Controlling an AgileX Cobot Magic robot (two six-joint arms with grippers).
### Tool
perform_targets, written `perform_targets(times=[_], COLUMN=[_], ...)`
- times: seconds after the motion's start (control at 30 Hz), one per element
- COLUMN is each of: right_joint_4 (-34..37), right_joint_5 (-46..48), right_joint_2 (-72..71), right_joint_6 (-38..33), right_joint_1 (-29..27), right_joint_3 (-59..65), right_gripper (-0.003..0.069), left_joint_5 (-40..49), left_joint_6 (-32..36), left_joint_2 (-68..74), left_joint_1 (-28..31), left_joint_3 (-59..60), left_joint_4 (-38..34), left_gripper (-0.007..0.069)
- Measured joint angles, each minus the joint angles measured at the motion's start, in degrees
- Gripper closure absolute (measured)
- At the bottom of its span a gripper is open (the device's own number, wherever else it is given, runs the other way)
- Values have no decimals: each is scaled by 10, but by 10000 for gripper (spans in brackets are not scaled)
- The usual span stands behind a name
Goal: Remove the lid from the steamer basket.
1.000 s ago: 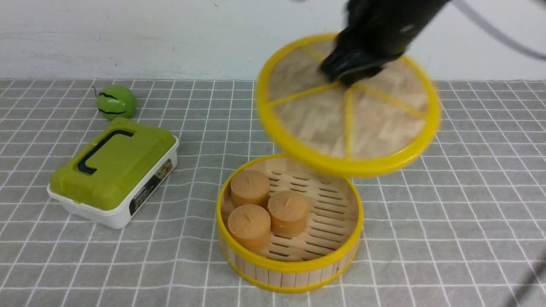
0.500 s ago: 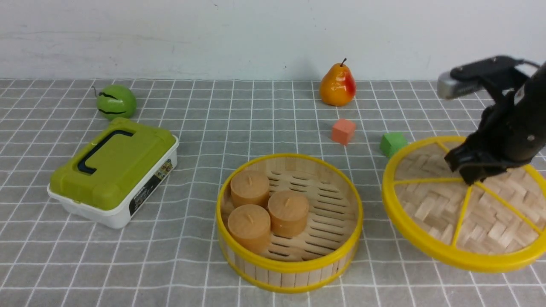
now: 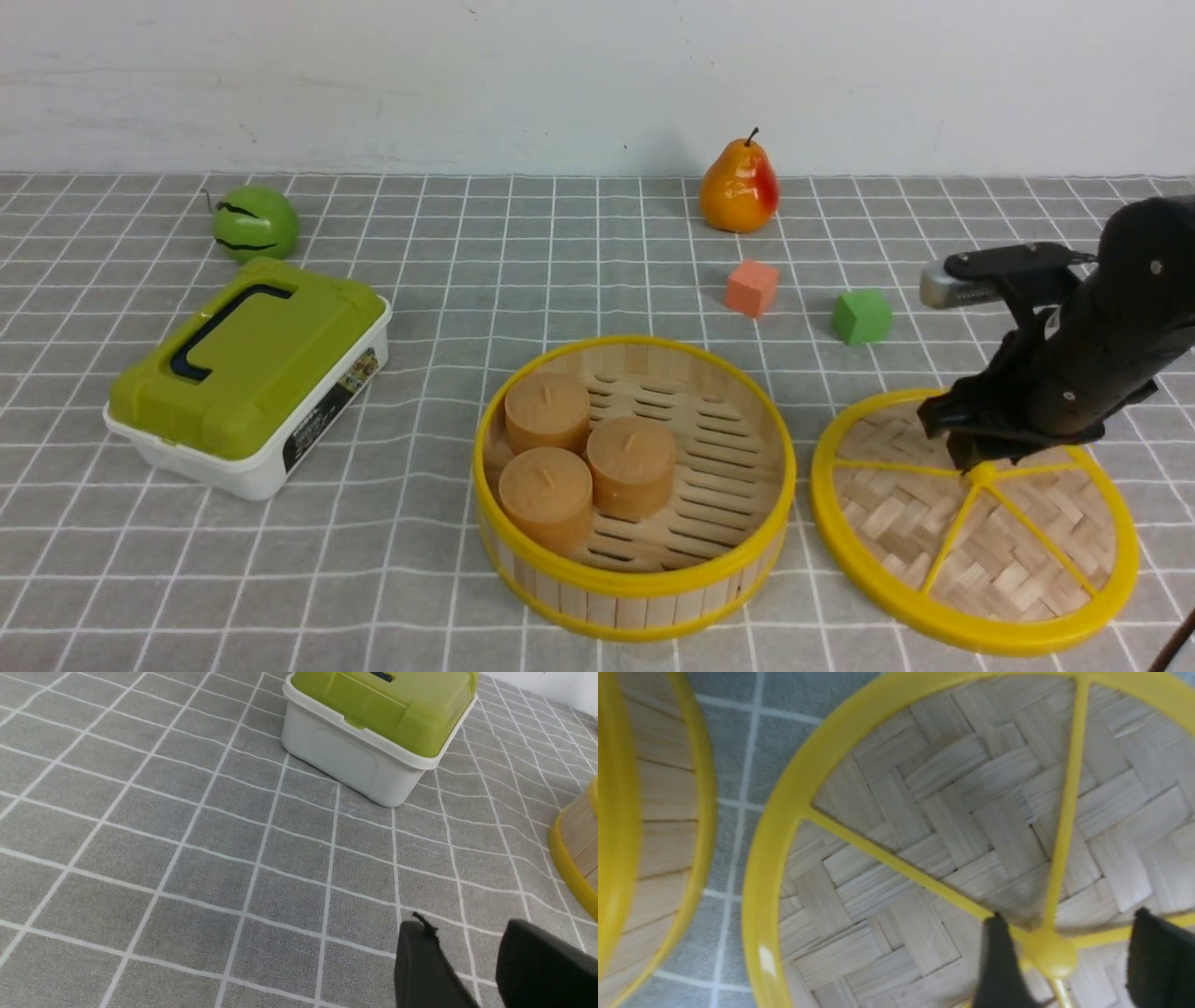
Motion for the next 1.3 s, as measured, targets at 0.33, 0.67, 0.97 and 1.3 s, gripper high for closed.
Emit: perform_targets(times=[0.33,0.67,0.97,1.3], right_joint_4=[6,8,8,-7], right_joint_5=[32,52,51,96], right_joint_2=[-287,-576,-680,-688], right_joint_6=[-23,-27,-27,-27], right_joint_1=[0,0,0,0], right_joint_3=[31,184,233,234], right_gripper=[216,651,680,676], left_joint_5=[0,0,0,0], left_joint_6=[0,0,0,0], left_joint_2=[0,0,0,0], left_joint_1=[0,0,0,0], left_joint_3=[0,0,0,0], left_joint_4=[0,0,0,0], left_gripper=[386,386,386,386])
